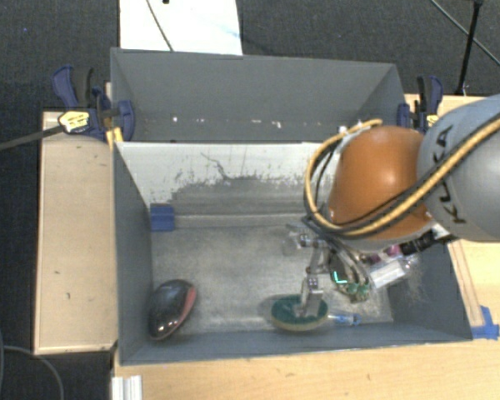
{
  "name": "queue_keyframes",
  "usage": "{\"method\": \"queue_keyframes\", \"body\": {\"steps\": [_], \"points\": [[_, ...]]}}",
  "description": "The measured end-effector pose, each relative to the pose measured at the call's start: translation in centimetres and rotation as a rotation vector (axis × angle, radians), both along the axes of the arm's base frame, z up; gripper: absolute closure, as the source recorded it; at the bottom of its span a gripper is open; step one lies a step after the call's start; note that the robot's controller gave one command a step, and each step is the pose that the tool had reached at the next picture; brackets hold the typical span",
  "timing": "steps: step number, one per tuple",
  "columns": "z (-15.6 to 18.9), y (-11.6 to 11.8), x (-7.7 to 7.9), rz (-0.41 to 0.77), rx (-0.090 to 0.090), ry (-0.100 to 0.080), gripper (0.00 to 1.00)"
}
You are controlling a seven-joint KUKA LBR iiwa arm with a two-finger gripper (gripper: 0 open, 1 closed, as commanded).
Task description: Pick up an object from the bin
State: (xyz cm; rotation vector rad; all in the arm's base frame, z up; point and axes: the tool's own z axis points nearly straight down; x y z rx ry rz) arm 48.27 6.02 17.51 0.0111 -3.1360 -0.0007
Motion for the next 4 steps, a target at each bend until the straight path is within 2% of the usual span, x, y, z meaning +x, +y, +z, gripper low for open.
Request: {"method": "queue_keyframes", "body": {"steps": [1, 2, 3, 4], "points": [[-10.5, -0.3, 0.0, 0.088, 0.001, -0.011, 0.00], [-10.3, -0.2, -0.1, 0.084, 0.002, -0.006, 1.00], [1.2, -0.3, 0.7, 0.039, 0.001, -0.016, 1.00], [7.9, -0.6, 2.3, 0.025, 0.001, -0.017, 1.00]]}}
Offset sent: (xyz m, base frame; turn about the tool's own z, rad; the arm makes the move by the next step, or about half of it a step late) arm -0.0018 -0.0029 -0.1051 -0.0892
